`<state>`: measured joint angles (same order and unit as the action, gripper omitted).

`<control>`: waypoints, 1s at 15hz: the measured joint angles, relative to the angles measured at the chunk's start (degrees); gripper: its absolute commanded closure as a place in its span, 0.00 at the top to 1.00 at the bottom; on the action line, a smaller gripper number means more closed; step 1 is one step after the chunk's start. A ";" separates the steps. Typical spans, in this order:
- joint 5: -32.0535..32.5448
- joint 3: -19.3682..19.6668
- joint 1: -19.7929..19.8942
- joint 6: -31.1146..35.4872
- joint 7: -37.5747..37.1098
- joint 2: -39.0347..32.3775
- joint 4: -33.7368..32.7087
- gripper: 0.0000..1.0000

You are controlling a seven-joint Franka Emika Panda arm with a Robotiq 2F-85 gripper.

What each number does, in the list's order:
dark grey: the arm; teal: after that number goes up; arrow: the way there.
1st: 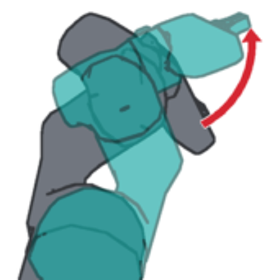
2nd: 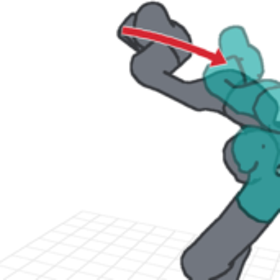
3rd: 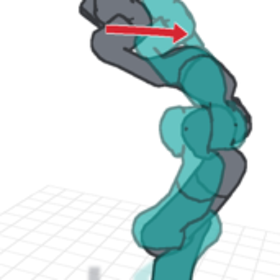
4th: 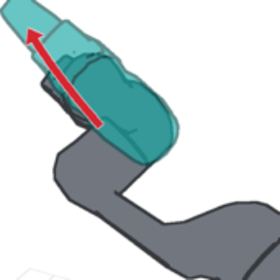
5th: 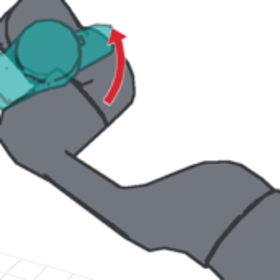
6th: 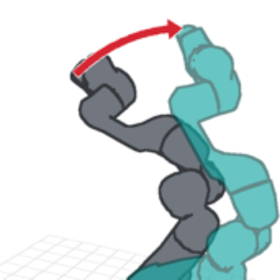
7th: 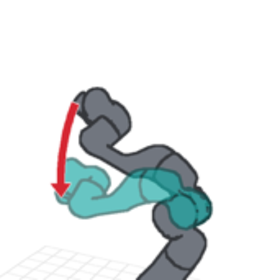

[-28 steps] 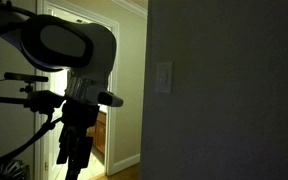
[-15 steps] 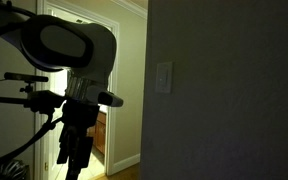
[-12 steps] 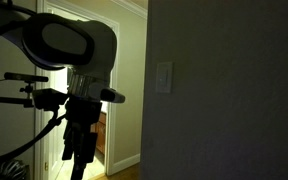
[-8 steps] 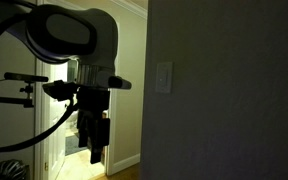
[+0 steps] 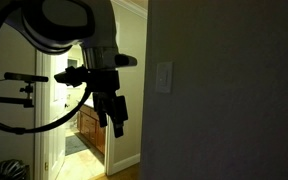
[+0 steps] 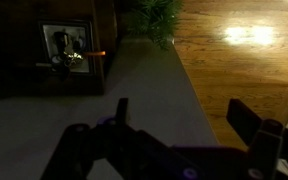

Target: Turn on the light switch

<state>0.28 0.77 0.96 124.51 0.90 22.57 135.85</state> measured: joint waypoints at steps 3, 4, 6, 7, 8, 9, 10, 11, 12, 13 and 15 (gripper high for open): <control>0.00 0.00 0.02 0.35 0.00 0.53 0.01 1.00; 0.00 0.00 0.02 0.37 0.00 0.55 0.01 1.00; -0.07 -0.01 -0.07 0.33 0.13 0.48 0.01 1.00; -0.26 -0.05 -0.28 0.33 0.36 0.35 0.01 1.00; -0.51 -0.17 -0.56 0.33 0.59 0.14 0.00 1.00; -0.87 -0.33 -1.00 0.38 0.92 -0.18 -0.11 1.00; -1.08 -0.52 -1.47 0.43 1.16 -0.59 -0.43 1.00; -1.09 -0.70 -1.96 0.47 1.27 -1.10 -1.06 1.00; -1.09 -0.89 -2.35 0.49 1.38 -1.62 -1.97 1.00; -1.09 -1.08 -2.54 0.50 1.52 -2.19 -3.14 1.00; -1.09 -1.24 -2.55 0.52 2.29 -3.29 -5.71 1.00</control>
<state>-0.81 -0.47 -1.59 125.03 3.19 19.28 130.14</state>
